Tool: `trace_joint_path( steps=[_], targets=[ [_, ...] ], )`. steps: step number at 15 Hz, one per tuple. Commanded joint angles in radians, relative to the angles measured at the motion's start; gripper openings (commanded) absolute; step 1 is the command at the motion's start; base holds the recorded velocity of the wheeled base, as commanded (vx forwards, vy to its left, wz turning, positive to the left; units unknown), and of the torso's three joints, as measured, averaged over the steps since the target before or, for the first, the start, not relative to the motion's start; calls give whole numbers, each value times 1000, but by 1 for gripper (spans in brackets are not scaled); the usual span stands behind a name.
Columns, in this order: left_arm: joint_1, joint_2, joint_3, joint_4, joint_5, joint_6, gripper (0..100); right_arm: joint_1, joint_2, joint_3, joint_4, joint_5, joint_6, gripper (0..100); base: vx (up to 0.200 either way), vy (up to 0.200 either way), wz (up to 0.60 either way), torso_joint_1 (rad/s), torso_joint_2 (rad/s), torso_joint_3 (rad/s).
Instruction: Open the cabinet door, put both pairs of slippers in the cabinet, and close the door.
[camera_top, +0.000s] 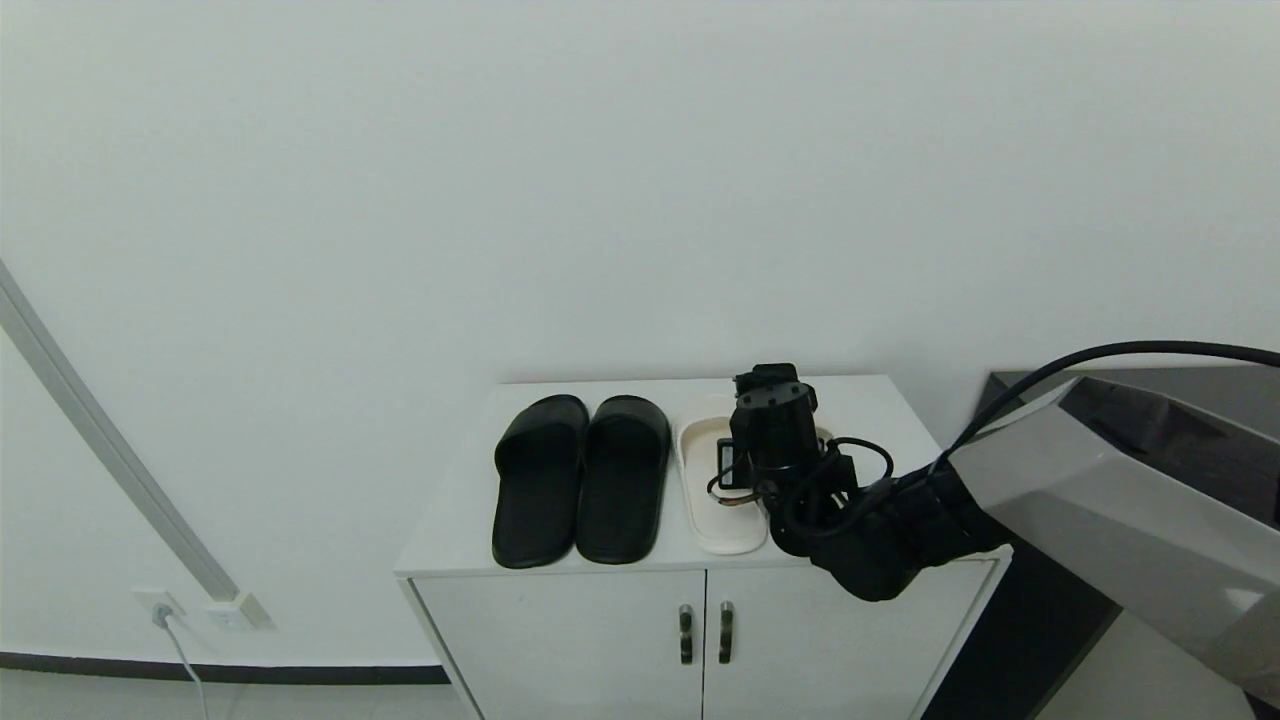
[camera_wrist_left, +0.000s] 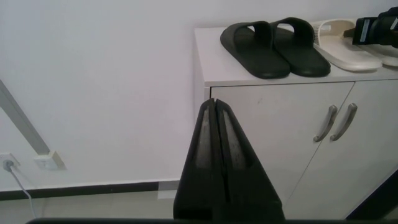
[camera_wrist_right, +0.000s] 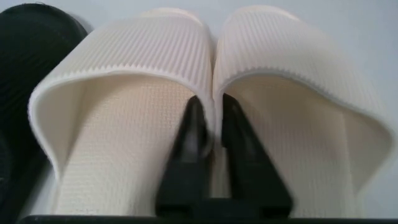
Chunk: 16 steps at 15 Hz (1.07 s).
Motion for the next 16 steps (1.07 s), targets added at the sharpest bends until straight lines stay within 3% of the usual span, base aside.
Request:
trace_joint_path(
  steps=[1, 6, 9, 16],
  targets=[
    [1, 0, 0, 0, 0, 0, 0, 1, -7, 3, -1, -1, 0, 0, 0, 0, 0, 0, 0, 0],
    [1, 2, 0, 0, 0, 0, 0, 4, -52, 15, 1, -4, -8, 0, 0, 0, 0, 0, 0, 0],
    [1, 0, 0, 0, 0, 0, 0, 7, -158, 99, -1, 18, -22, 0, 0, 0, 0, 0, 0, 0],
    [1, 0, 0, 0, 0, -2, 0, 65, -621, 501, 7, 367, -28, 0, 0, 0, 0, 0, 0, 0]
  ],
)
